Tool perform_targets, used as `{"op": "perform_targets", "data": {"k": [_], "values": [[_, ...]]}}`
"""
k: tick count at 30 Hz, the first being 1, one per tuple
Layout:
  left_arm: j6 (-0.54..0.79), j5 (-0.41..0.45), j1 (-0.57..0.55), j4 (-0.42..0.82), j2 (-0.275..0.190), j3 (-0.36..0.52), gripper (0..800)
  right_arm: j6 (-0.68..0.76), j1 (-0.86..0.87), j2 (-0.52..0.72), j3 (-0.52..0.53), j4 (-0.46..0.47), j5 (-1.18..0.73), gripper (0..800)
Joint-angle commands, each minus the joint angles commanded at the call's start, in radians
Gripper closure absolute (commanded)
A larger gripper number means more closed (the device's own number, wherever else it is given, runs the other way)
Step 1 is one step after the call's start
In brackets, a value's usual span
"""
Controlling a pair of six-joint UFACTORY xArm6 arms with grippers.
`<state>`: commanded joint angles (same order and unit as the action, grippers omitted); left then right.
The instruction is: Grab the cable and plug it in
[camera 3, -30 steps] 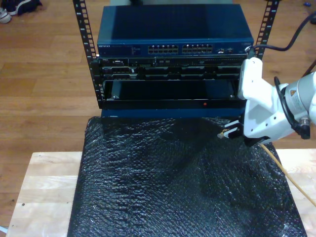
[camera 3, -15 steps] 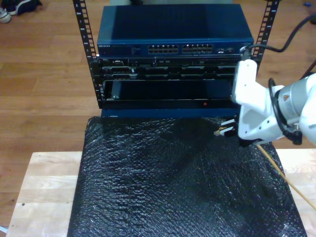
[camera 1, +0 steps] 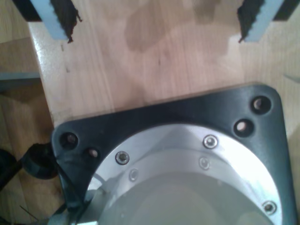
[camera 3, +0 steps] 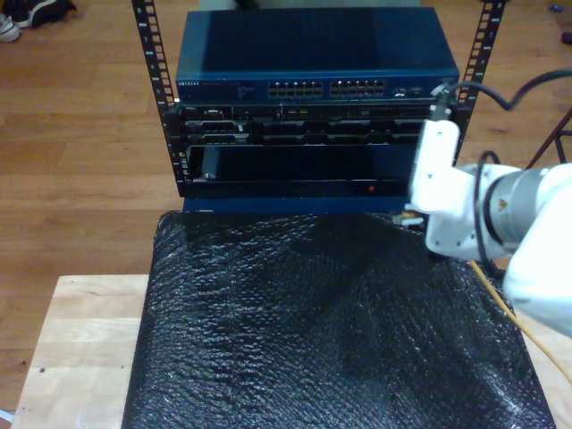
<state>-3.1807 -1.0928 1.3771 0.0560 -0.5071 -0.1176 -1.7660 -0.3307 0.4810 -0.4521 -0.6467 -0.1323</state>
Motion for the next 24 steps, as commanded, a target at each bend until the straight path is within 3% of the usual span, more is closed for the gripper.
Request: {"op": "perform_targets", "data": {"k": [9, 17, 24], "values": [[0.000, 0.000, 0.000, 0.000, 0.000, 0.000, 0, -0.002, -0.068, -0.137, -0.046, 0.107, 0.204, 800], [0.000, 0.000, 0.000, 0.000, 0.000, 0.000, 0, -0.005, -0.068, -0.235, -0.040, 0.120, 0.407, 800], [0.000, 0.000, 0.000, 0.000, 0.000, 0.000, 0, -0.006, -0.066, -0.273, -0.048, 0.149, 0.433, 800]]}}
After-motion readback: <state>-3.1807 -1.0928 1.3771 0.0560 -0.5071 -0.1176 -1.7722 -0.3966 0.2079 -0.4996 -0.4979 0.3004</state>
